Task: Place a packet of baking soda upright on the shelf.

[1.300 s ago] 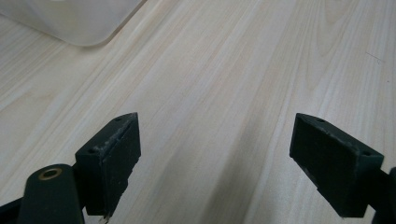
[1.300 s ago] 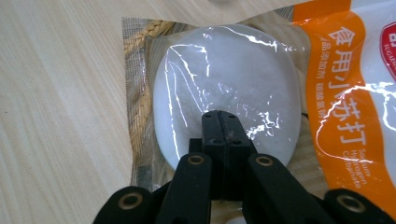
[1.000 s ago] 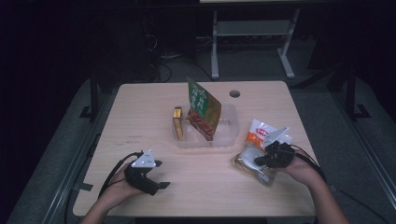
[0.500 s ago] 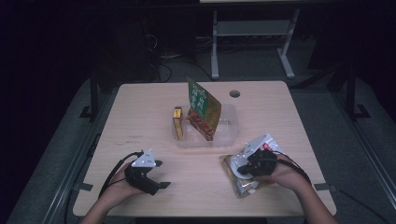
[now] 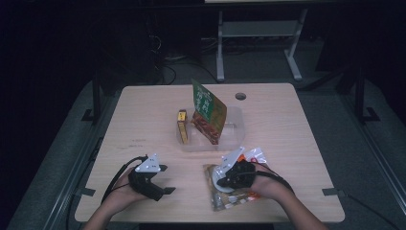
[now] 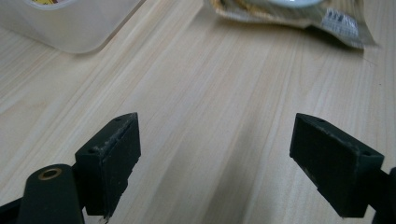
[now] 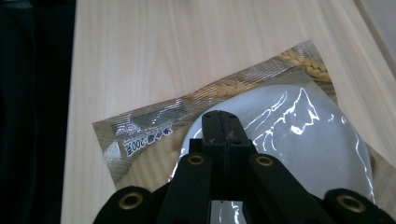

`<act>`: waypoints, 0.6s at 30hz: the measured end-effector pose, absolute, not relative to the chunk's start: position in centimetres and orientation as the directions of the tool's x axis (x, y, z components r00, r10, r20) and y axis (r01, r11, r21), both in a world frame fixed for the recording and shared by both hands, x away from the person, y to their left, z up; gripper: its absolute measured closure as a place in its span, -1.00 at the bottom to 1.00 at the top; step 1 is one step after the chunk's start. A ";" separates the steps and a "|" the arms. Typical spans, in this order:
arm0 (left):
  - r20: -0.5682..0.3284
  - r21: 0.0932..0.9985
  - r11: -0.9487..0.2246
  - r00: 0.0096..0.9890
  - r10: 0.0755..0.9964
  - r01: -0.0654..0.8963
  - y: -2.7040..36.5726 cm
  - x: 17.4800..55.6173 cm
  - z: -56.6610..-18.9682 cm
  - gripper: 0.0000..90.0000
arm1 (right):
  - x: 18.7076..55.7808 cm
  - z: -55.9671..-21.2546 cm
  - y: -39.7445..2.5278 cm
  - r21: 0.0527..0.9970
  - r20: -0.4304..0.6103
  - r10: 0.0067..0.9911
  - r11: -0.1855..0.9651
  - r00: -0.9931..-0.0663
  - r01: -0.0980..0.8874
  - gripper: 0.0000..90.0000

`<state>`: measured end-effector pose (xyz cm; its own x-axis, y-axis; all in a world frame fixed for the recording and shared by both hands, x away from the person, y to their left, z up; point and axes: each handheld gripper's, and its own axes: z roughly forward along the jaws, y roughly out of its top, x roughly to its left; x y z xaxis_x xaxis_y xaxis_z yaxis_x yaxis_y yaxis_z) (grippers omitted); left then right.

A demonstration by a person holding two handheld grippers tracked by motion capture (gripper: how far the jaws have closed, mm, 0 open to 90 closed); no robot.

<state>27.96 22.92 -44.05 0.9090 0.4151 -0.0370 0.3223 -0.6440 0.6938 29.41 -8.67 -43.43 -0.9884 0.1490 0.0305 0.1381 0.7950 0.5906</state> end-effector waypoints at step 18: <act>-0.040 0.732 -0.626 0.934 0.356 0.270 21.0 28.4 -43.2 -0.65 | 28.8 -42.3 -9.7 0.663 0.002 0.197 0.734 -0.980 0.149 0.85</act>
